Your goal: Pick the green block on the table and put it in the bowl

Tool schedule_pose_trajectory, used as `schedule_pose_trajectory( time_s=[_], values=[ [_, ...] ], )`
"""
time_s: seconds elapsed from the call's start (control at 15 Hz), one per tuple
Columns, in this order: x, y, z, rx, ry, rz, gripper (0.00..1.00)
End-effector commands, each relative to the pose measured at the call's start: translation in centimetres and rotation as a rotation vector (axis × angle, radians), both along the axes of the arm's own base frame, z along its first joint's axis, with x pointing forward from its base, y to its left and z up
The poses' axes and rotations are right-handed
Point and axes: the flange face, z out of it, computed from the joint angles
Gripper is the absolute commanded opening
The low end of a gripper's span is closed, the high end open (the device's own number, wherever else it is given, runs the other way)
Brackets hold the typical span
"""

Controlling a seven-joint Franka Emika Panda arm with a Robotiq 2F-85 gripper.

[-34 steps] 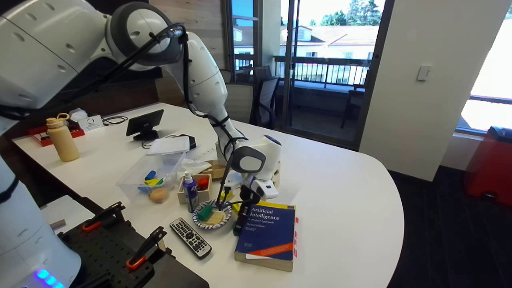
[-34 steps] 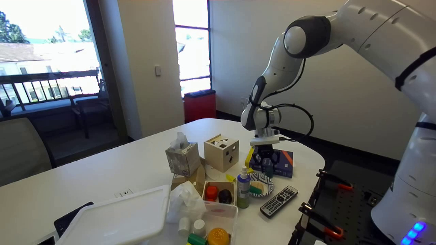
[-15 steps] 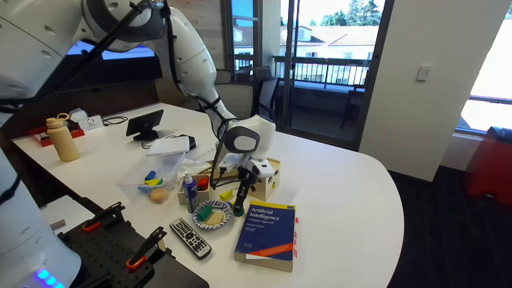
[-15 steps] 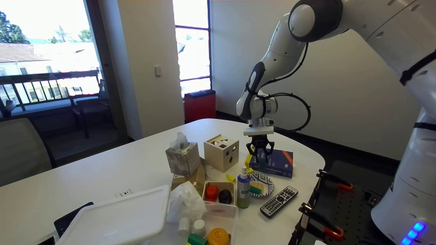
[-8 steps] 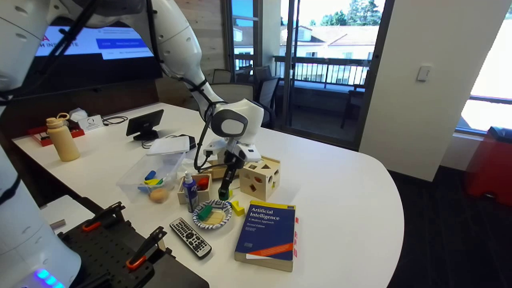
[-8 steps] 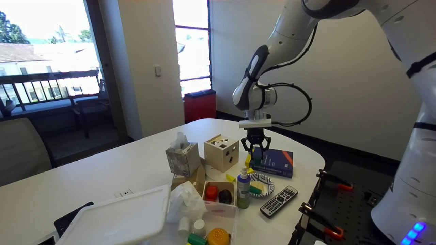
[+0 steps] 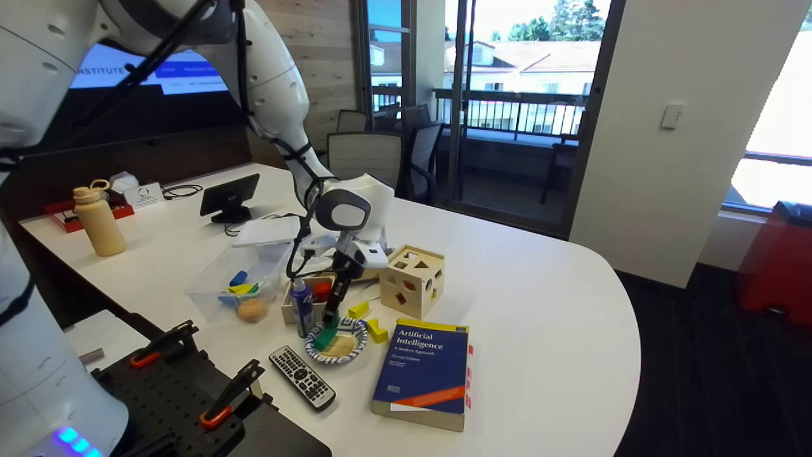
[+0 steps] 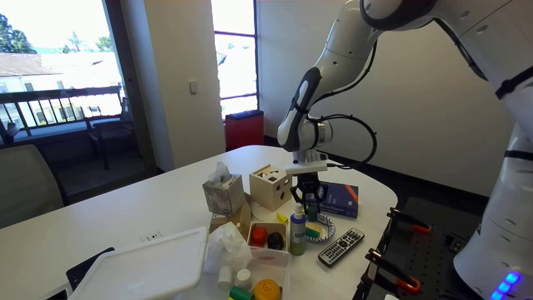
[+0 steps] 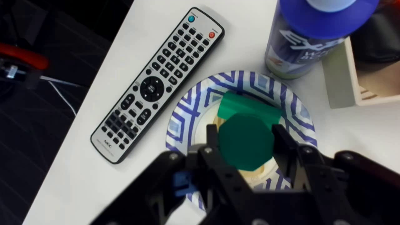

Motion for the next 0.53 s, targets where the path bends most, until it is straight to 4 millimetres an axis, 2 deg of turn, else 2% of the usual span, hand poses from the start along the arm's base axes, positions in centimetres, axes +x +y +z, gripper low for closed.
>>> schedule_pose_trajectory(
  time_s=[0.0, 0.47],
  values=[
    [0.04, 0.63, -1.33, -0.040, -0.003, -0.014, 0.20],
    [0.79, -0.07, -1.77, -0.071, -0.033, -0.025, 0.20]
  ],
)
